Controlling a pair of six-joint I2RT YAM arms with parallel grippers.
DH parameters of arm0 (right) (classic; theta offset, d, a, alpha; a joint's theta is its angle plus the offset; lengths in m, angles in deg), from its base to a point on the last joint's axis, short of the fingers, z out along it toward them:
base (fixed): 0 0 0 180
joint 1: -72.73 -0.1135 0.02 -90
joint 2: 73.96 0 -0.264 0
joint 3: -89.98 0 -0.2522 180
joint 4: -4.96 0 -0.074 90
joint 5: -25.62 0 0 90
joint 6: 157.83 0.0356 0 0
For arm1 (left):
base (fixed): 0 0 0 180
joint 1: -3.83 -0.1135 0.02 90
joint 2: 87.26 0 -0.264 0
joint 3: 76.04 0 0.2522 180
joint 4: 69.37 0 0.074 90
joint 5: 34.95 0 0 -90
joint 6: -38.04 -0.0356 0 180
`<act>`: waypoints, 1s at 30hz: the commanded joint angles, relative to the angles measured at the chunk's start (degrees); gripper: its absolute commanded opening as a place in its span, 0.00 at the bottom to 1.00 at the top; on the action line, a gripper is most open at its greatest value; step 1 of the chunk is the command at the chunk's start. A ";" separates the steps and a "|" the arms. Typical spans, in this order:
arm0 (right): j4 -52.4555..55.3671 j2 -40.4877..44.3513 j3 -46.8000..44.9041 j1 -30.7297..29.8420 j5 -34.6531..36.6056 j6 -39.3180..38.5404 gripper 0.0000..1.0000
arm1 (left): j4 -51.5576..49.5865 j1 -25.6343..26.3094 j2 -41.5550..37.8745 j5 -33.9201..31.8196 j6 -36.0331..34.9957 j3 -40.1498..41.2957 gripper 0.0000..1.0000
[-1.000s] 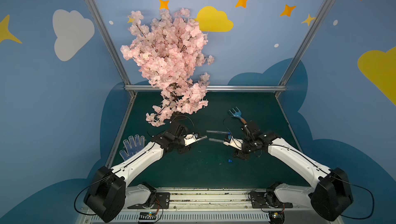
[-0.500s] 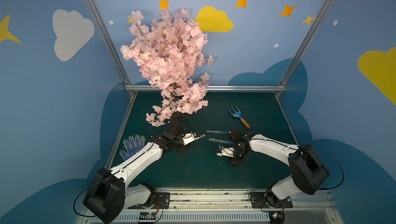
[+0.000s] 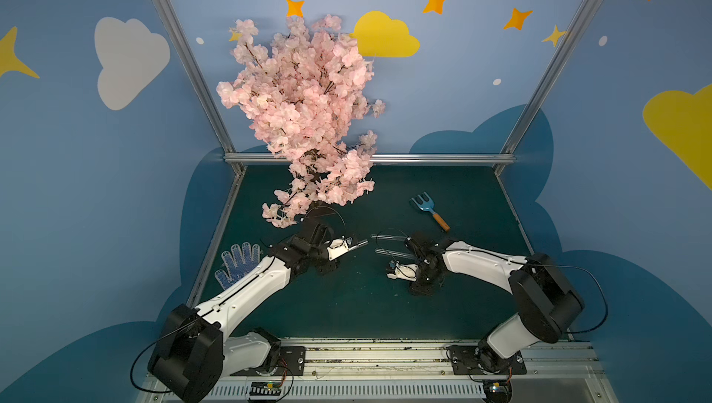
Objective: Insert stoppers into test tubes
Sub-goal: Pick up the stopper from the center of the board.
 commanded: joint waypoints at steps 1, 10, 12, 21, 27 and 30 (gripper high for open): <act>-0.09 -1.12 1.04 -0.41 1.09 0.29 0.29 | 0.41 -0.19 -1.53 -0.07 0.09 0.88 0.02; 1.79 -2.94 3.14 -1.32 3.09 4.65 0.19 | -0.05 -0.30 -2.28 -0.86 -0.13 0.85 0.02; 1.99 -2.40 3.70 -1.69 3.58 7.60 0.18 | -0.43 -0.30 -2.88 -1.33 -0.07 0.76 0.02; 5.66 2.74 6.03 -3.72 9.23 25.05 0.07 | -0.62 -0.26 -7.37 -4.06 1.17 1.90 0.02; 12.15 7.77 10.57 -6.77 17.69 56.16 0.10 | 0.31 -0.36 -10.00 -4.57 3.43 3.45 0.02; 9.77 12.54 6.40 -10.34 19.98 73.33 0.09 | 1.45 -0.31 -11.51 -3.51 4.74 5.02 0.02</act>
